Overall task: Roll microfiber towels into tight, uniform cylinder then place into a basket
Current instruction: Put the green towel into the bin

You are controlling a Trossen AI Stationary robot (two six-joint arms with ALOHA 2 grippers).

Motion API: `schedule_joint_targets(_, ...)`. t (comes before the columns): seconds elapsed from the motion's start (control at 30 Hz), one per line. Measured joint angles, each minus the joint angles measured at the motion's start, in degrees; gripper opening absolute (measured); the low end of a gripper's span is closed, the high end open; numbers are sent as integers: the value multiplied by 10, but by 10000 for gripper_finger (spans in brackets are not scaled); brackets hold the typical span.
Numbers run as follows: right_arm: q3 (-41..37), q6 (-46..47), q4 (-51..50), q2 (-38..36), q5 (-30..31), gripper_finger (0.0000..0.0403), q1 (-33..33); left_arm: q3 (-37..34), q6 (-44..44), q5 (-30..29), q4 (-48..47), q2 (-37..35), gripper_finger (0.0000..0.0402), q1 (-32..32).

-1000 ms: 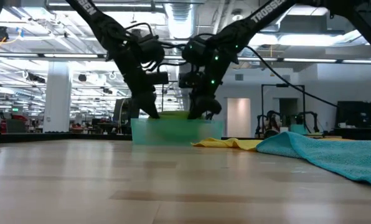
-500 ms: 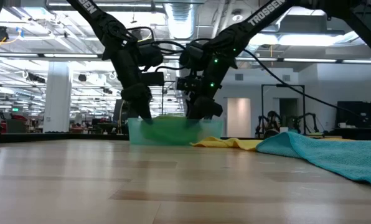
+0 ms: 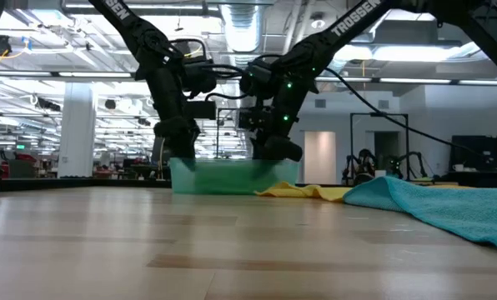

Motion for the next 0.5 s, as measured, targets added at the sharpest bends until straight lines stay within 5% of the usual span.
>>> schedule_joint_targets(0.23, 1, 11, 2, -1, -3, 207, 6, 0, -3, -43, 6, 0, 115, 0)
schedule_joint_targets(0.5, 1, 24, 1, -6, 4, 228, 6, 5, 0, -30, 13, -2, 123, -1)
